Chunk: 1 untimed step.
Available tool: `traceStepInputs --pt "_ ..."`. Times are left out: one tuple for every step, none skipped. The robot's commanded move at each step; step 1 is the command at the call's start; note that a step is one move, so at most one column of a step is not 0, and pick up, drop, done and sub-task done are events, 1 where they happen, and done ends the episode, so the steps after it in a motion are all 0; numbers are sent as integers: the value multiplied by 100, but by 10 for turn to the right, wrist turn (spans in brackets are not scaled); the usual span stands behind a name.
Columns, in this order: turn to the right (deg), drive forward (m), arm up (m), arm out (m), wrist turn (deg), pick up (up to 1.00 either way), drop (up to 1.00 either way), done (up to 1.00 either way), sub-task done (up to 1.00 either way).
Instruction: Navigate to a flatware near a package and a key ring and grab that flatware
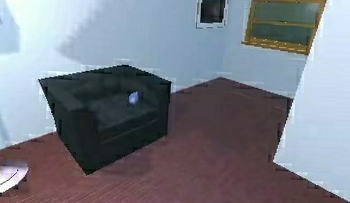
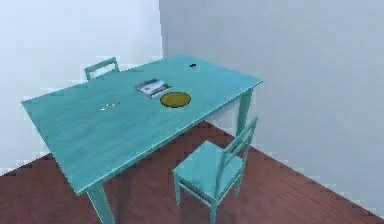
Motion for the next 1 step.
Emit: traceStepInputs --pt "450 0 0 0 0 0 0 0 0"
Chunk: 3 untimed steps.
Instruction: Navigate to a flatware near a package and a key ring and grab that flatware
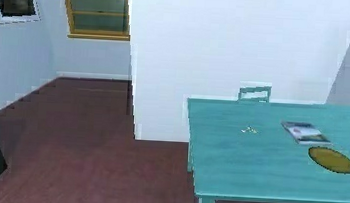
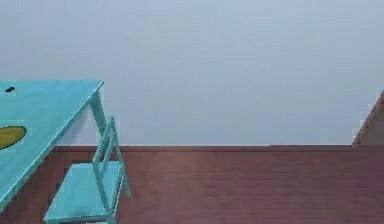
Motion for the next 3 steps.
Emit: traceStepInputs --pt "450 0 0 0 0 0 0 0 0" --pt "330 0 0 0 0 0 0 0 0" --pt "0 65 0 0 0 0 0 0 0"
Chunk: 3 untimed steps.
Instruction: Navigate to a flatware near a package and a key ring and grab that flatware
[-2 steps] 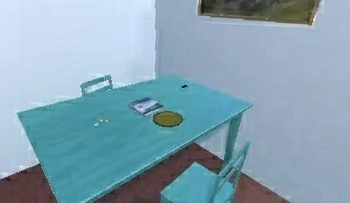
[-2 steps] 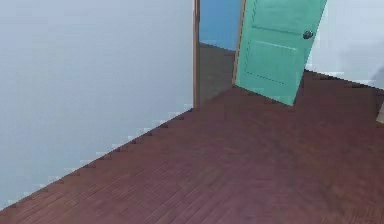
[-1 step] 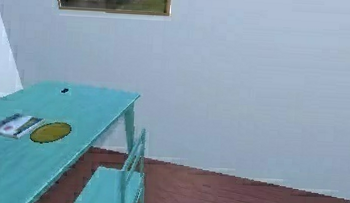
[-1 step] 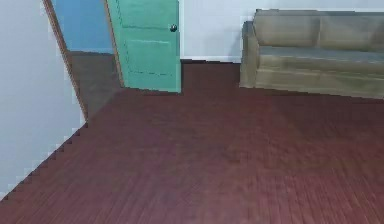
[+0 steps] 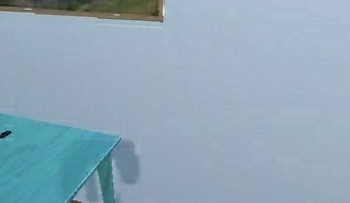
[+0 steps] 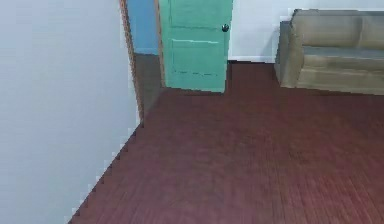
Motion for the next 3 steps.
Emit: traceStepInputs --pt "-450 0 0 0 0 0 0 0 0" --pt "-450 0 0 0 0 0 0 0 0" --pt "-450 0 0 0 0 0 0 0 0"
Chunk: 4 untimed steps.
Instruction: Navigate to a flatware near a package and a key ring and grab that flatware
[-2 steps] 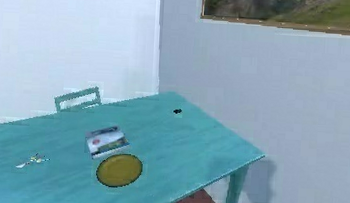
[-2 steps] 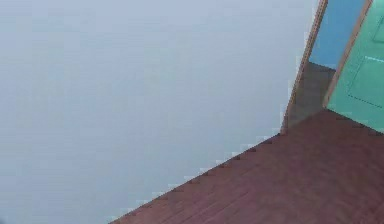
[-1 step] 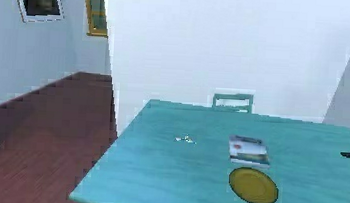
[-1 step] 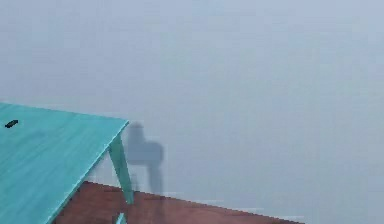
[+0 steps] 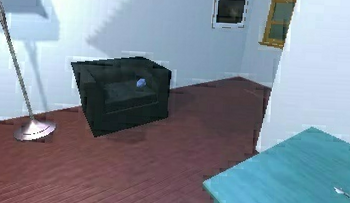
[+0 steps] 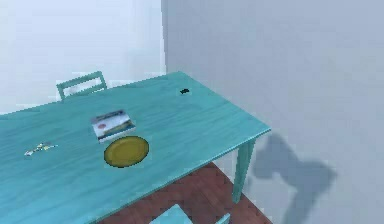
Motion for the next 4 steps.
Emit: traceStepInputs --pt "-150 0 0 0 0 0 0 0 0" --pt "0 0 50 0 0 0 0 0 0" --pt "0 0 34 0 0 0 0 0 0" --pt "0 0 0 36 0 0 0 0 0"
